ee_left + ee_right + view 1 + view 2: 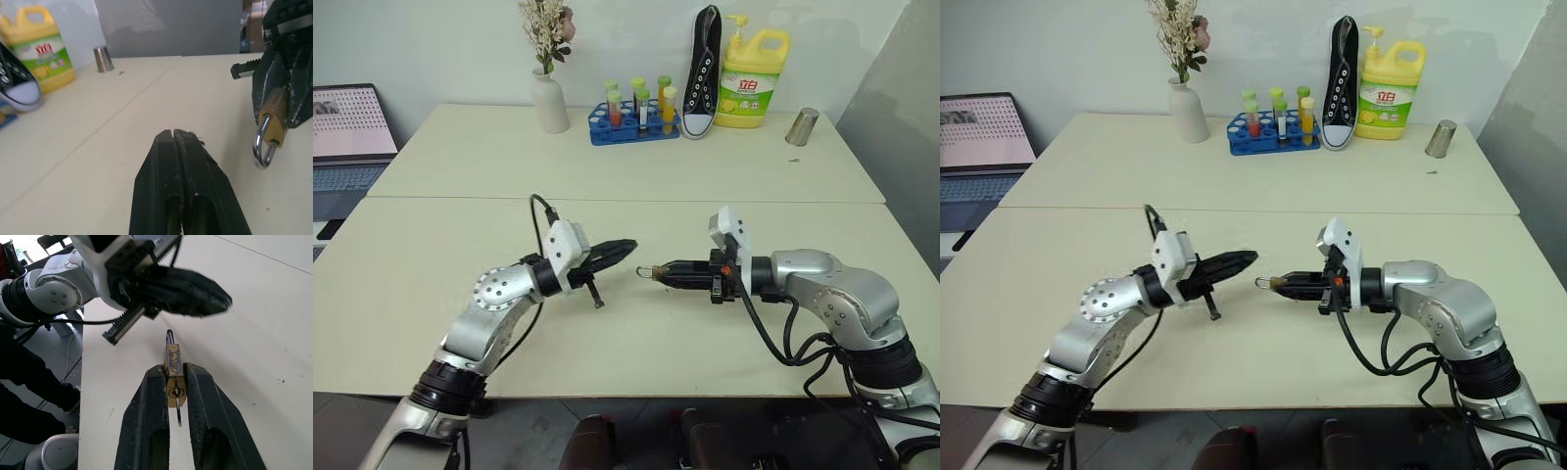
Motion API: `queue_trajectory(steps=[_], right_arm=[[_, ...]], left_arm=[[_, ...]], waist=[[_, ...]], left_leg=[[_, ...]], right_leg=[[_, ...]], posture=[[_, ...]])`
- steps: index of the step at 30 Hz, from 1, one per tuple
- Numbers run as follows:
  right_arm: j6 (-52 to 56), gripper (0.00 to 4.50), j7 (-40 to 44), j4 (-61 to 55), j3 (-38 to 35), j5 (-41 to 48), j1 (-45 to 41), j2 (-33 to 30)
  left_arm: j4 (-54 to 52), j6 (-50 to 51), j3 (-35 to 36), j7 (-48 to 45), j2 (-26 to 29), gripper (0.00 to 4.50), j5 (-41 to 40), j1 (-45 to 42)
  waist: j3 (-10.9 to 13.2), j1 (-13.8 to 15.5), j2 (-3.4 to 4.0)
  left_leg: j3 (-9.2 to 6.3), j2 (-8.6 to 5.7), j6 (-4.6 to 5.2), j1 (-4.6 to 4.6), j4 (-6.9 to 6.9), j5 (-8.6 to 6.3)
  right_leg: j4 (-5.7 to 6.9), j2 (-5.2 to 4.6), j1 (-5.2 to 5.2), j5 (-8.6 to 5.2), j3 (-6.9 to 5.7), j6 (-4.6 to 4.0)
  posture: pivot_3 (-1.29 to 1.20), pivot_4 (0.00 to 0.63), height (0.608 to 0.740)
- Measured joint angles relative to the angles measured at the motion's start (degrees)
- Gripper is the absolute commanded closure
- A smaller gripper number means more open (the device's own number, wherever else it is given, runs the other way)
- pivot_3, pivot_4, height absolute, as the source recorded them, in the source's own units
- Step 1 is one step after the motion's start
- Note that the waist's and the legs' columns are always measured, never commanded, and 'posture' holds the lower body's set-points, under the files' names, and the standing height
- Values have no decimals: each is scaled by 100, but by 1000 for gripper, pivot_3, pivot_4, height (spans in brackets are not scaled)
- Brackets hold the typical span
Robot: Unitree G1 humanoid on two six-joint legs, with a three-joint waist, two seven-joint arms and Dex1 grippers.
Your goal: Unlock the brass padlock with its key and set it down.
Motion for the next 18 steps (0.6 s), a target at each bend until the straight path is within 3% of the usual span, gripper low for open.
queue_trajectory(steps=[18], right_arm=[[6,4358,-46,-81,-4,60,1,26]], left_arm=[[-939,2062,527,-492,-161,4500,-631,347]], waist=[[0,2,0]], left_leg=[[-1,2,0,2,0,0]], right_leg=[[0,3,0,0,5,0]], posture=[[0,150,740]])
